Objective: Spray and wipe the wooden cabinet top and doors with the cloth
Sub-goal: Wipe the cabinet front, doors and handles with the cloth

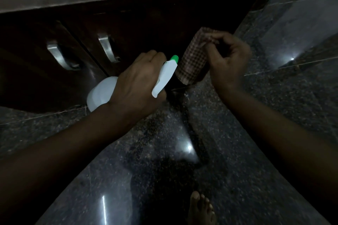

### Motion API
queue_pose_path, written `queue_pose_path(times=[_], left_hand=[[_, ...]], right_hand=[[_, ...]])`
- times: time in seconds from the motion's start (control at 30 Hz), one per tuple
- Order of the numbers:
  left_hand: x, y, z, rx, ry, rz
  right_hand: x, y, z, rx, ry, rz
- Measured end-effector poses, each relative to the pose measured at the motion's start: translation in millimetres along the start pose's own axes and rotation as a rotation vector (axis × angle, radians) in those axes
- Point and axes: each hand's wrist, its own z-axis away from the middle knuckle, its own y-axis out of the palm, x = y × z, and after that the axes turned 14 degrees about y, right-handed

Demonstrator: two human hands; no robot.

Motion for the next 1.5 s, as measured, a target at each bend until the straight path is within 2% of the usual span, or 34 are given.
queue_pose_path(times=[0.17, 0.37, 0.47, 0.53, 0.77, 0.9, 1.0, 1.17, 1.33, 1.5], left_hand=[[-8.1, -17.6, 4.7, -0.022, -0.007, -0.016], [-12.9, -34.5, 28.2, -0.006, -0.042, 0.009], [-13.2, -40.1, 42.7, -0.003, -0.062, 0.01], [-14.5, -45.6, 55.5, -0.013, -0.085, 0.006], [-19.0, -67.8, 97.8, -0.017, -0.114, -0.039], [-13.1, -75.2, 123.3, -0.027, -0.107, -0.07], [-2.4, -73.6, 142.8, -0.027, -0.185, -0.057], [17.3, -64.1, 157.4, -0.049, -0.241, -0.044], [24.7, -64.2, 155.2, -0.08, -0.234, -0.036], [23.8, -67.2, 159.2, -0.12, -0.241, -0.051]], right_hand=[[26.3, -0.4, -6.3, -0.066, -0.089, -0.07], [-27.7, 10.5, 13.5, 0.066, 0.011, 0.224], [-32.7, 19.2, 25.8, 0.095, 0.061, 0.231], [-21.7, 28.3, 33.3, 0.115, 0.033, 0.214], [13.3, 75.4, 60.5, 0.315, -0.106, 0.206], [-5.6, 93.2, 73.7, 0.44, -0.111, 0.304], [-19.1, 106.0, 80.1, 0.528, -0.105, 0.374], [-13.6, 117.5, 89.6, 0.503, -0.047, 0.369], [22.7, 140.1, 98.1, 0.447, -0.114, 0.157], [13.4, 154.6, 106.9, 0.48, -0.176, 0.174]])
